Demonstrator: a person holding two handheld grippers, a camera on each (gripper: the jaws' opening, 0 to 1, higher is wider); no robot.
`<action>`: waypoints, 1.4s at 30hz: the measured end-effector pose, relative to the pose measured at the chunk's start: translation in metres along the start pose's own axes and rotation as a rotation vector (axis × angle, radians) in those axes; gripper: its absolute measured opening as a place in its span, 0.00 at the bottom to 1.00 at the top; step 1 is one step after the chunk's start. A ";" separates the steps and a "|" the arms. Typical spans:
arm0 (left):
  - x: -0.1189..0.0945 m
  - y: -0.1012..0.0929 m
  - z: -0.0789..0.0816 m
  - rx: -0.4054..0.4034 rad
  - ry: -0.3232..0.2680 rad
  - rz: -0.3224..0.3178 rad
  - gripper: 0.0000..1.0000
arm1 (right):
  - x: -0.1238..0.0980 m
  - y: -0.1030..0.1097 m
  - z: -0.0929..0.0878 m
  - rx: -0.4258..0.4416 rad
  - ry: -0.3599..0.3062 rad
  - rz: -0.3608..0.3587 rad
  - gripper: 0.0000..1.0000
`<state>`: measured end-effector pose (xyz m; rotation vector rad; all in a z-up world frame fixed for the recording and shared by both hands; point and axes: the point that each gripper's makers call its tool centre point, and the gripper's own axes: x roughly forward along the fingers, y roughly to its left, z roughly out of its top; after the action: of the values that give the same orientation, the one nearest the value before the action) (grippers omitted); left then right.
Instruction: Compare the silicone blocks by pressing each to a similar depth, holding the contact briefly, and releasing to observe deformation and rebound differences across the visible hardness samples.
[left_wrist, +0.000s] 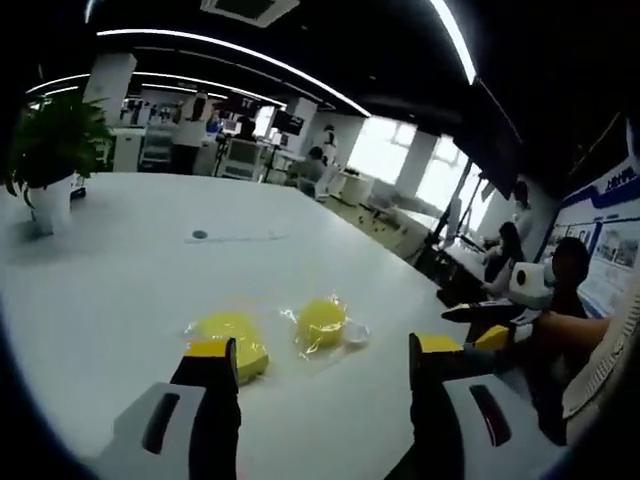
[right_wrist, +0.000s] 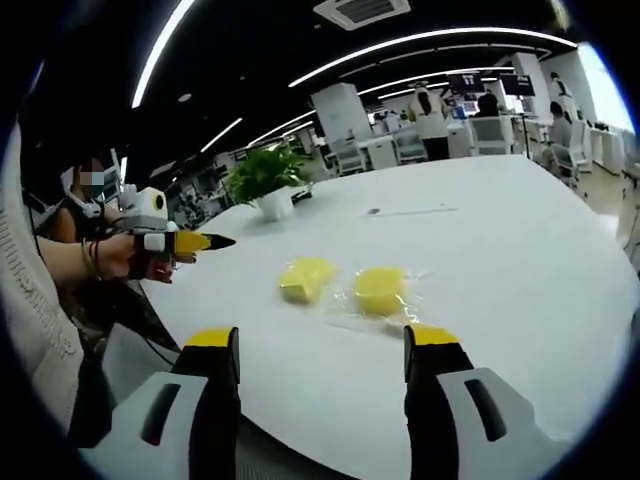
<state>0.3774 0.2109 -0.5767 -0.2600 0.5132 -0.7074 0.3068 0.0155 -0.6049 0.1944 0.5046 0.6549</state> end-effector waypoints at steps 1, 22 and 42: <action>0.004 -0.001 0.000 0.000 0.003 -0.008 0.67 | 0.000 -0.001 0.000 -0.003 0.000 0.000 0.62; 0.090 0.003 0.003 -0.109 0.055 -0.042 0.68 | 0.005 -0.030 -0.003 0.026 0.024 -0.004 0.59; 0.136 0.015 -0.007 -0.199 0.101 -0.045 0.68 | 0.020 -0.040 -0.016 0.058 0.061 0.006 0.56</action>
<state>0.4693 0.1295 -0.6369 -0.4246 0.6770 -0.7162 0.3330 -0.0029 -0.6394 0.2310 0.5822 0.6543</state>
